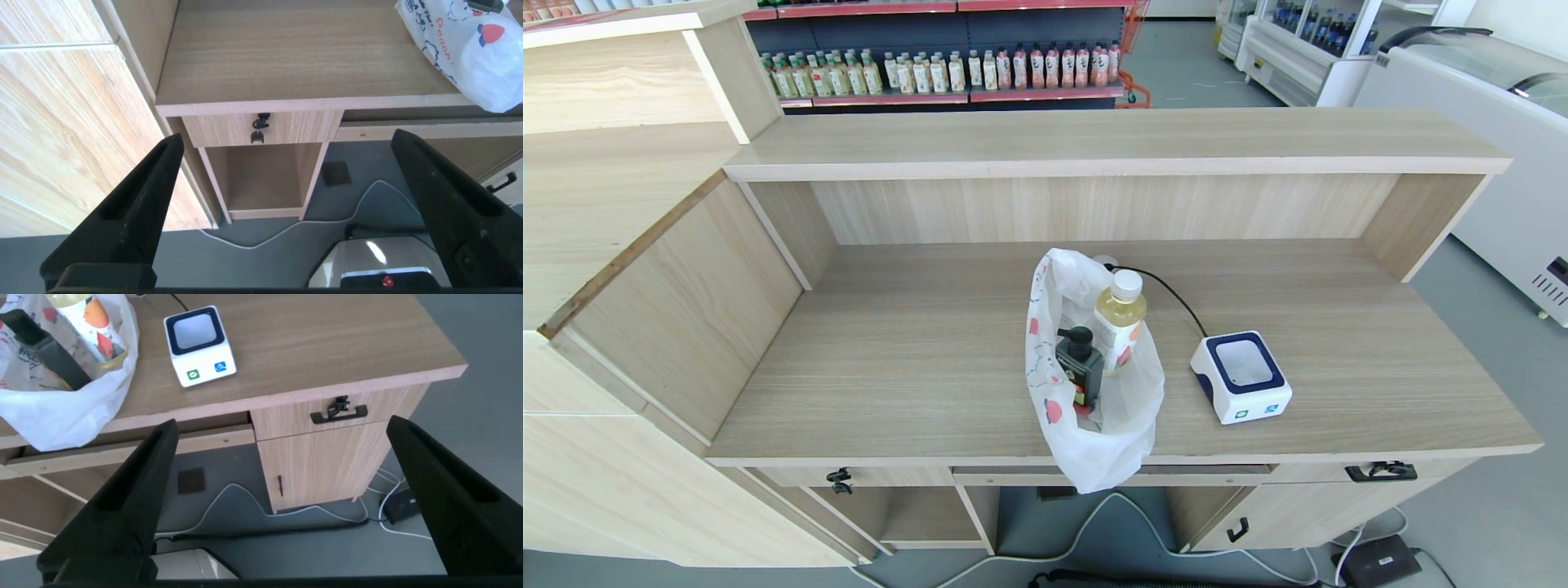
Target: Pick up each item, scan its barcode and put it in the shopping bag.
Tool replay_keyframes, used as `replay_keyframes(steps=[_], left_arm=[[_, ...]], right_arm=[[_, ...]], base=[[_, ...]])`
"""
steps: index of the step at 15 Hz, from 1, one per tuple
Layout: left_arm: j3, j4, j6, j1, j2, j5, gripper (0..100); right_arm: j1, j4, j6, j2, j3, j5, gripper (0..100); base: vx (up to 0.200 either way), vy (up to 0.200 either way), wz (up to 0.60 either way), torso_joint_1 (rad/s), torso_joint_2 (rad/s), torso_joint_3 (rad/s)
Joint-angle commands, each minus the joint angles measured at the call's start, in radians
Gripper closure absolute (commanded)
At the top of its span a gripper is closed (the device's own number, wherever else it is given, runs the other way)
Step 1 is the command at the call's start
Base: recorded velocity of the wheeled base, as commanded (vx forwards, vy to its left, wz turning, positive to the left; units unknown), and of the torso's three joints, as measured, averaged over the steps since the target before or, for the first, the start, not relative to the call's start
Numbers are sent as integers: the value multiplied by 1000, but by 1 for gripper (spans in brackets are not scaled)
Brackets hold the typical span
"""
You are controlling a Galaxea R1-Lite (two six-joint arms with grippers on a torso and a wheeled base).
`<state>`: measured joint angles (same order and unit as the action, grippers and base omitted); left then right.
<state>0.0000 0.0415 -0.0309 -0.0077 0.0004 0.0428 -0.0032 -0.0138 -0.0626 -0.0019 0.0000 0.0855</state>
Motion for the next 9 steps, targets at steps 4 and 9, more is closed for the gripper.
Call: replay_keyframes(steps=[4,9], left_arm=[[0,0,0,0,0,0,0],[0,0,0,0,0,0,0]], right_arm=[[0,0,0,2,0,0,0],[0,0,1,2,0,0,0]], base=[[0,0,0,0,0,0],[0,0,0,0,0,0]])
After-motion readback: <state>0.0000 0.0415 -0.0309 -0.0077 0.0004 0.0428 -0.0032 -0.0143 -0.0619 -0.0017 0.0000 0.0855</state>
